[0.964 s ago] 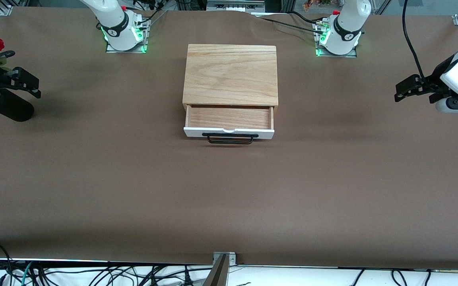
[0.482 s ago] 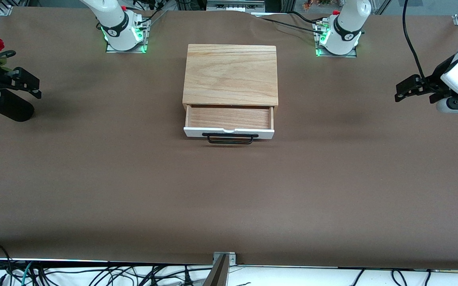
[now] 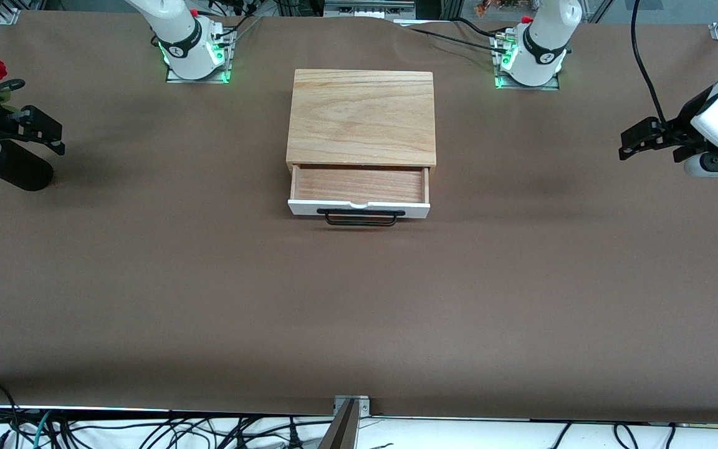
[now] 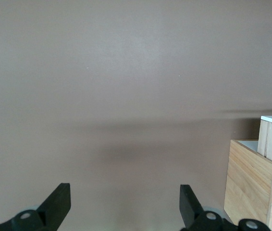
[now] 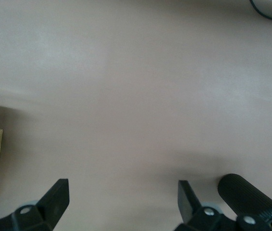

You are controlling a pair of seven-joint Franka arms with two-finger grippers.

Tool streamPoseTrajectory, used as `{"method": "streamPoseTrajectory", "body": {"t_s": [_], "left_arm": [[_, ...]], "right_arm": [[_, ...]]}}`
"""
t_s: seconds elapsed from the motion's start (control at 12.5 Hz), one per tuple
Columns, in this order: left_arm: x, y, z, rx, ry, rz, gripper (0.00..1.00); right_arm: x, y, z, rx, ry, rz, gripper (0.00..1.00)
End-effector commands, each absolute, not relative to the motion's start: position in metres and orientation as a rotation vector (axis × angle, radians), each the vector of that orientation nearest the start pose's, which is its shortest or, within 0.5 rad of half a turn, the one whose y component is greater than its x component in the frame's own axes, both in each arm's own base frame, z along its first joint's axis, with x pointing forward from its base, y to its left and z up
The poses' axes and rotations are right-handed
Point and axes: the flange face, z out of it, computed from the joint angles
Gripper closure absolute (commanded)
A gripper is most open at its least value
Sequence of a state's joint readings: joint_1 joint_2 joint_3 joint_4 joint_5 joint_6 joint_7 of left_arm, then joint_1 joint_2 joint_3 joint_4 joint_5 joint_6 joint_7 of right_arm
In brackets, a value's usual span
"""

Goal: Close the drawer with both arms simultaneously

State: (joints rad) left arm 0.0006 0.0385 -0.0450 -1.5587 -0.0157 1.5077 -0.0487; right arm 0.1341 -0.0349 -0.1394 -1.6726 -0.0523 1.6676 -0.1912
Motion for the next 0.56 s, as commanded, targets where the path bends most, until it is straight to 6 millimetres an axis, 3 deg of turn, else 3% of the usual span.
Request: {"method": "streamPoseTrajectory", "body": {"t_s": [0.0,0.32,0.48], "left_arm": [[0.561,-0.0254,0.609,-3.163,-0.006,0.15,0.0],[0.5609,-0.0252,0.6076,-3.161,-0.006,0.154,0.0],[0.5587,-0.0293,0.6056,-3.159,0.014,0.183,0.0]], "right_arm": [[0.5524,-0.0059,0.6111,-3.175,-0.284,-0.059,0.0],[0.5536,-0.0058,0.611,-3.175,-0.282,-0.069,0.0],[0.5529,-0.0022,0.6122,-3.138,-0.117,-0.074,0.0]]}}
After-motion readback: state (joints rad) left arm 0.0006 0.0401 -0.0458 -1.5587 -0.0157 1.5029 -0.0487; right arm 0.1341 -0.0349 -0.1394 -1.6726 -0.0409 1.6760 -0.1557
